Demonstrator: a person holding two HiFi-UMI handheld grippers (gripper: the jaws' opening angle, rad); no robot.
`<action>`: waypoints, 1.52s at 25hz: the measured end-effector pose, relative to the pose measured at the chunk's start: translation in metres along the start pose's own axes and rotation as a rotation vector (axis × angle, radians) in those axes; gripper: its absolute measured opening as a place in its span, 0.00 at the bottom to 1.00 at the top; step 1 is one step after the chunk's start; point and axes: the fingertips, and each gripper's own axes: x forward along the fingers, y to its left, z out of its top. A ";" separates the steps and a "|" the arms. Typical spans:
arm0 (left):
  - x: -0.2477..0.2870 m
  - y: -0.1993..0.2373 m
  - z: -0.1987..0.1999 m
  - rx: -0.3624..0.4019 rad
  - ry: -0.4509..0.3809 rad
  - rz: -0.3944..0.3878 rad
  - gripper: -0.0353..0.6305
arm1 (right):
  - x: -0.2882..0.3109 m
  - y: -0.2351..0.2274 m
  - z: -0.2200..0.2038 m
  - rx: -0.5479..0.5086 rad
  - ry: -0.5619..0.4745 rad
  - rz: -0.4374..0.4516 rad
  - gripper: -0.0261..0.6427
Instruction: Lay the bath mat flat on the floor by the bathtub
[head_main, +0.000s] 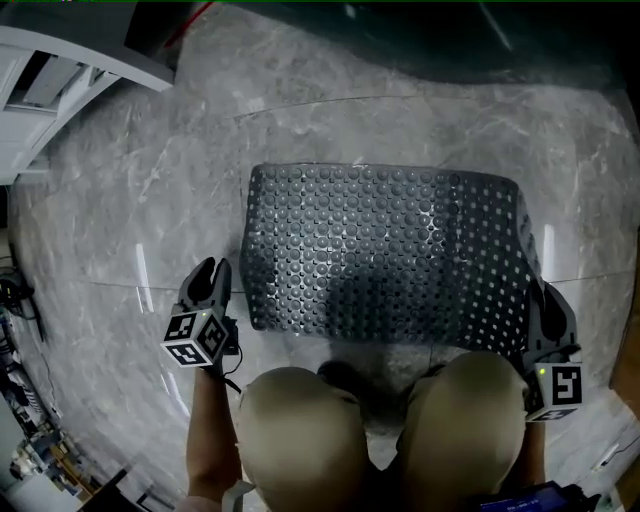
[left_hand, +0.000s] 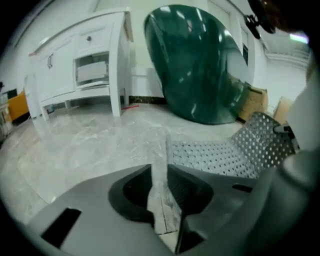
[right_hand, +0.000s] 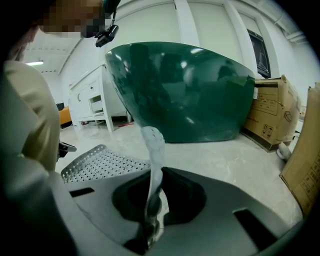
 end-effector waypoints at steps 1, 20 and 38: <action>-0.001 -0.003 0.006 -0.030 -0.035 -0.013 0.16 | 0.000 -0.002 -0.002 0.000 -0.001 -0.002 0.08; 0.079 -0.024 -0.047 0.014 0.138 -0.150 0.10 | -0.007 -0.011 -0.010 -0.046 0.009 -0.044 0.08; 0.085 -0.024 -0.052 0.010 0.120 -0.151 0.10 | 0.026 -0.062 -0.067 0.023 0.093 -0.099 0.08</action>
